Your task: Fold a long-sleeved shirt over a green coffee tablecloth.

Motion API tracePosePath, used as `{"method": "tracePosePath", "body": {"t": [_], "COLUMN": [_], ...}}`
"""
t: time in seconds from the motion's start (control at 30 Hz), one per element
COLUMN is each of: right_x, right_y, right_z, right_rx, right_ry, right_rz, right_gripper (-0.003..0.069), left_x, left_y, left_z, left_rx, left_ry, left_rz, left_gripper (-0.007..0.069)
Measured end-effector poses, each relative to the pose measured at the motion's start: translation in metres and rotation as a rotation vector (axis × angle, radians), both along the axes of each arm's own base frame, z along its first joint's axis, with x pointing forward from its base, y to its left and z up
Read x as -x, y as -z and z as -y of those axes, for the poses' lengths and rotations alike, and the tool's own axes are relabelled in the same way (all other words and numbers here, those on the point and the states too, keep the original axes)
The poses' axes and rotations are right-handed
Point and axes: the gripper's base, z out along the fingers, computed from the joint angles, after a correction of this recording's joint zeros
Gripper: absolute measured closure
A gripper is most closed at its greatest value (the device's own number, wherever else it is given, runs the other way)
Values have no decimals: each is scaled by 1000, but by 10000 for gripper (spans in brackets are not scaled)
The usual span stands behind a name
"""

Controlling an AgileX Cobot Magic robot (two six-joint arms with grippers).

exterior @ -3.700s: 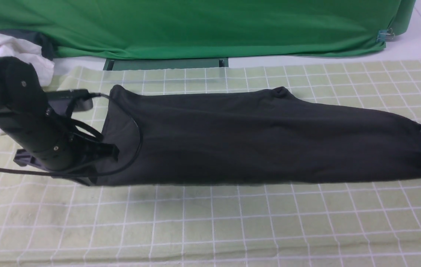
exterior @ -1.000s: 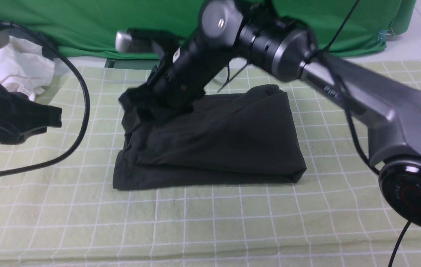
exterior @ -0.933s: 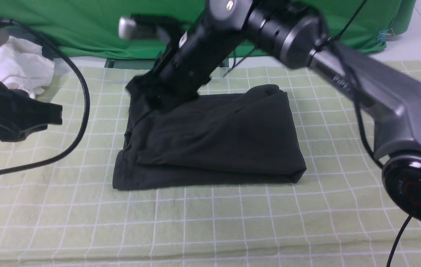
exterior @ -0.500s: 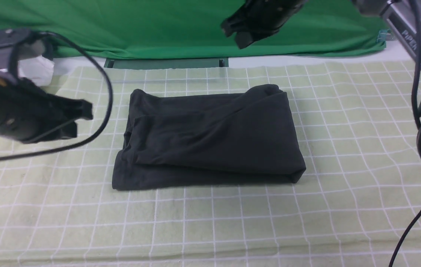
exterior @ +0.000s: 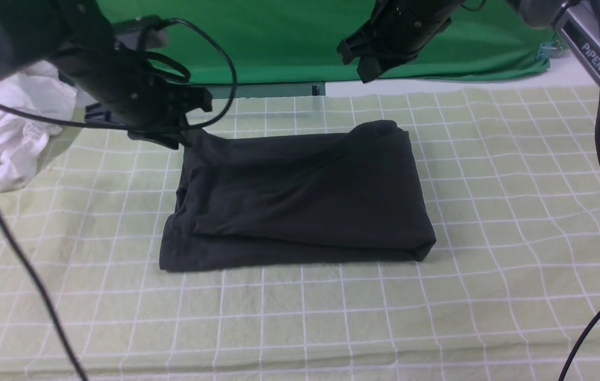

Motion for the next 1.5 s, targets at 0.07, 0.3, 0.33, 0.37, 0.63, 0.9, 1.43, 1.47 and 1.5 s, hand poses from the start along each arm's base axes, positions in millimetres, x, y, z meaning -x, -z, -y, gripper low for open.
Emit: {"method": "tracePosePath", "body": {"t": [0.07, 0.3, 0.33, 0.37, 0.63, 0.9, 1.43, 1.47, 1.5], "right_x": [0, 0, 0, 0, 0, 0, 0, -1, -1], "right_y": [2, 3, 3, 3, 3, 3, 4, 5, 6], "right_z": [0, 0, 0, 0, 0, 0, 0, 0, 0], "right_rx": [3, 4, 4, 4, 4, 4, 4, 5, 5], "right_ry": [0, 0, 0, 0, 0, -1, 3, 3, 3], "right_rz": [-7, -10, -10, -10, -10, -9, -13, -16, -17], "right_gripper": [659, 659, 659, 659, 659, 657, 649, 645, 645], "left_x": [-6, -10, -10, -10, -7, 1, 14, 14, 14], "left_y": [9, 32, 33, 34, 34, 7, -19, -18, -18], "left_z": [6, 19, 20, 21, 23, 18, 1, 1, 1], "left_rx": [-5, -9, -8, -4, -12, -44, -171, -173, -173], "left_ry": [23, 77, 78, 83, 146, 177, 142, 142, 141], "left_rz": [-17, -63, -64, -68, -84, -50, -59, -66, -66], "left_gripper": [344, 183, 183, 197, 569, 600, 600, 600, 600]}}
